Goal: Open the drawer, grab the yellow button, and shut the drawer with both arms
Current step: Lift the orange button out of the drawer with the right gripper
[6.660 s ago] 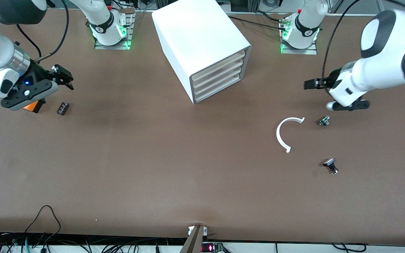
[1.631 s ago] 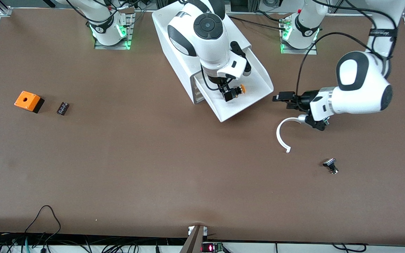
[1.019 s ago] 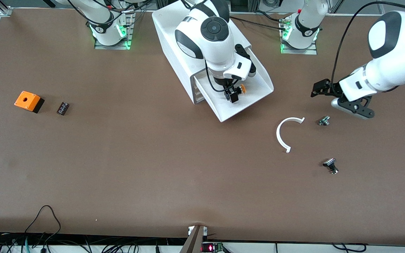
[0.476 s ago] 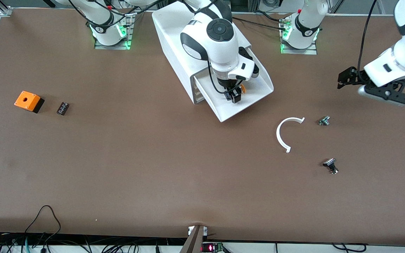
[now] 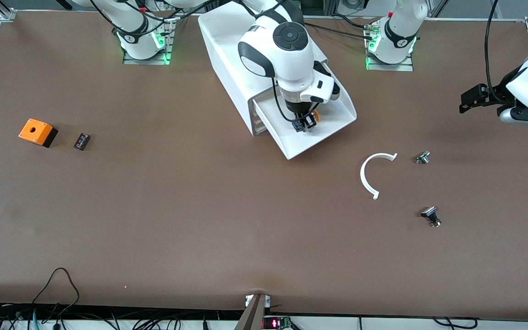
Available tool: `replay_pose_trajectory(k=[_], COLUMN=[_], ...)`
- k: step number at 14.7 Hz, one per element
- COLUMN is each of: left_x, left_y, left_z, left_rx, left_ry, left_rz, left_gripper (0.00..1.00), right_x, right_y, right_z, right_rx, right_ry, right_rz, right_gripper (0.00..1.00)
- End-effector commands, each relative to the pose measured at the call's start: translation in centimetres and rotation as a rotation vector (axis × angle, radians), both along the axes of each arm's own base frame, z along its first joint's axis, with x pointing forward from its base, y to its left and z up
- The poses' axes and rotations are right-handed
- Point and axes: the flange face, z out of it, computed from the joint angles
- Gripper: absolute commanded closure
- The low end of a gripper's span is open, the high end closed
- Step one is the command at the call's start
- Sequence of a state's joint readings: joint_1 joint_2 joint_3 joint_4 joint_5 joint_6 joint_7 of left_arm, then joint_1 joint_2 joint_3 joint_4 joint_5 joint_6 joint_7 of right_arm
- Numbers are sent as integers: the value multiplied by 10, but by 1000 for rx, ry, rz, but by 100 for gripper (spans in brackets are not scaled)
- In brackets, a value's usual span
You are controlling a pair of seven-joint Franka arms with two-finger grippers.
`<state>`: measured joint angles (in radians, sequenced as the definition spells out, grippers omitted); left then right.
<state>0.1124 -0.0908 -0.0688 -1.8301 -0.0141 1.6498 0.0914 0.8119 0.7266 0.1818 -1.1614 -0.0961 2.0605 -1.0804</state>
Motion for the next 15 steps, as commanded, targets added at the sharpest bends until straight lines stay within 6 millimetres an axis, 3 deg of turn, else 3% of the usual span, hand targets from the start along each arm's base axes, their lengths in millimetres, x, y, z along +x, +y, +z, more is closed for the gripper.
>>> replay_pose_trajectory(k=[1,4,7,12,15], left_x=[-5,-3,-2,26,27], left_y=[10,14,16,22,25], left_z=[11,15,23,23,31], left_rx=[28,30,34,30,31], left_ry=[-2,-13,-36,-39,-54], left_rz=[38,55,110,170,174], left_gripper=[0,0,0,0,0], right_x=[3,12,16,31,63], right_y=[3,-3,-5,-30,-69], right_z=[3,8,30,97,132], right_rx=[-6,2,35,76,92], right_ry=[-25,-21,-20,-69,-129], right_rz=[-20,-132,-236,-405,-517], right_gripper=[80,82,82,82,84])
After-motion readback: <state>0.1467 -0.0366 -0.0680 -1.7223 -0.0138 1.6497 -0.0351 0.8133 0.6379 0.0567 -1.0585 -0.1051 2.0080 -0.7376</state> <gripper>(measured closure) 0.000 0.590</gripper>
